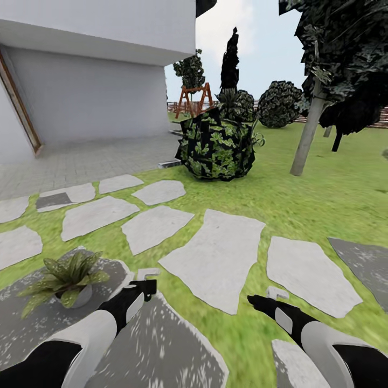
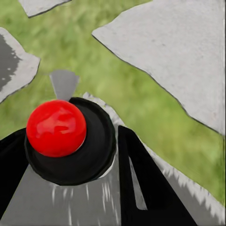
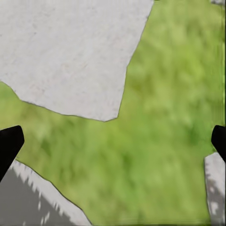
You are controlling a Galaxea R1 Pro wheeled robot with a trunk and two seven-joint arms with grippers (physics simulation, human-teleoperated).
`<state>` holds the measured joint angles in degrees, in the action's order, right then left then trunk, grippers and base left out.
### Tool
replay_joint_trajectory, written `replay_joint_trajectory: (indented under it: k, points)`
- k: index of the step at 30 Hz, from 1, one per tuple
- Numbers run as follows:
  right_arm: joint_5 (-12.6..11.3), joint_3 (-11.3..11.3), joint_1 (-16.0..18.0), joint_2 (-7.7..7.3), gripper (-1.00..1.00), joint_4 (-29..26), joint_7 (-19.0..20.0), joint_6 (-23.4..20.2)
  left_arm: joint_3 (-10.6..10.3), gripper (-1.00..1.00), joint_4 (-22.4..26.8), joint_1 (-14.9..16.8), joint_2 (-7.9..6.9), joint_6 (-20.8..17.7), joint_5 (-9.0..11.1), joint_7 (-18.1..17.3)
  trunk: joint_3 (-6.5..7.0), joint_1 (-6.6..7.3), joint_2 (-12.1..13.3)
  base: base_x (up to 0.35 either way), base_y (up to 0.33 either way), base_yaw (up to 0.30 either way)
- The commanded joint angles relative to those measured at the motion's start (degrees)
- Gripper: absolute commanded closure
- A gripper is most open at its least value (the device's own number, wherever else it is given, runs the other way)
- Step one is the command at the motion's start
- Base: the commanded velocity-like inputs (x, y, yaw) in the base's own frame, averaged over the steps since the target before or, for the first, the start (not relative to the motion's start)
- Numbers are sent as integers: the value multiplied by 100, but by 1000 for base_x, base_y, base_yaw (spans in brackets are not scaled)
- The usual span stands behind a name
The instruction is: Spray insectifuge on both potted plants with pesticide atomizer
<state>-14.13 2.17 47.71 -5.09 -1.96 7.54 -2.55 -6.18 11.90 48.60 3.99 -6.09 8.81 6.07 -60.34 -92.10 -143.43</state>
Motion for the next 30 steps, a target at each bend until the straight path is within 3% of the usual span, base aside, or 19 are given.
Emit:
replay_joint_trajectory:
  k: [1, 30]
  points:
    - [-28, 20, 1, -1, -100, -6, 20, -27, -50, 100, 12, 0, -3, -32, 59, 34, -1, 1, -2, 0, 0, -272]
    - [-28, 20, 0, -1, -100, -6, 20, -27, -50, 100, 15, 0, -4, -32, 59, 34, 109, 1, -2, 0, 0, -275]
